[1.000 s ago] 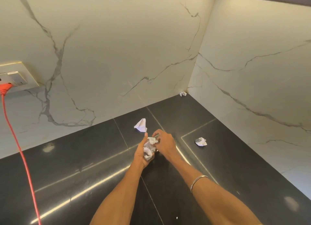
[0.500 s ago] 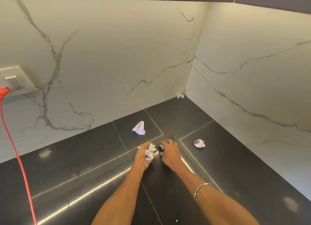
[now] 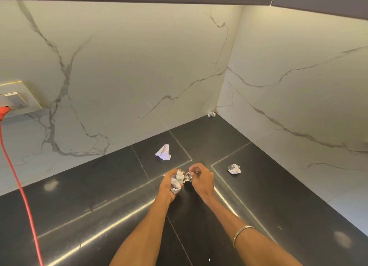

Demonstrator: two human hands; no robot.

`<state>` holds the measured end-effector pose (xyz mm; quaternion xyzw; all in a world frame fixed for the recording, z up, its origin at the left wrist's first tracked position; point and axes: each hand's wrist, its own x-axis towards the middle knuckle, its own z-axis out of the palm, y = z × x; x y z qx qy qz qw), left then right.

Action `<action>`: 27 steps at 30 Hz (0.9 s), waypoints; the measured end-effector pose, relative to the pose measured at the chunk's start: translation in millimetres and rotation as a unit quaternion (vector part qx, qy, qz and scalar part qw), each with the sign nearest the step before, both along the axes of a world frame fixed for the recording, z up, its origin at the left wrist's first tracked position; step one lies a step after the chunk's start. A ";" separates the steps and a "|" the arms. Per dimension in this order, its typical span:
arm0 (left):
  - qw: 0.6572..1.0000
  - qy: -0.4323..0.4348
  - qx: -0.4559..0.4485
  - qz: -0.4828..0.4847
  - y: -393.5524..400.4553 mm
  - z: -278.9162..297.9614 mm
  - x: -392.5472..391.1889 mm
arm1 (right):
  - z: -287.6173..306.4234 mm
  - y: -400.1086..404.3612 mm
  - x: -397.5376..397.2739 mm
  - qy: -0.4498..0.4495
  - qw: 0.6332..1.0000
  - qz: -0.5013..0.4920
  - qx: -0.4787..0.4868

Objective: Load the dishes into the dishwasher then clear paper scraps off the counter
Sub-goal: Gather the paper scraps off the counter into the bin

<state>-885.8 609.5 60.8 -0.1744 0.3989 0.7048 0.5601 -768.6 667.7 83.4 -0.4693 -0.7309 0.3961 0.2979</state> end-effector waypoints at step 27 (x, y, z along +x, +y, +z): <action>1.000 0.001 -0.017 0.019 6.2 -19.6 1.0 | -23.2 59.1 -33.1 -0.331 0.931 0.141 0.062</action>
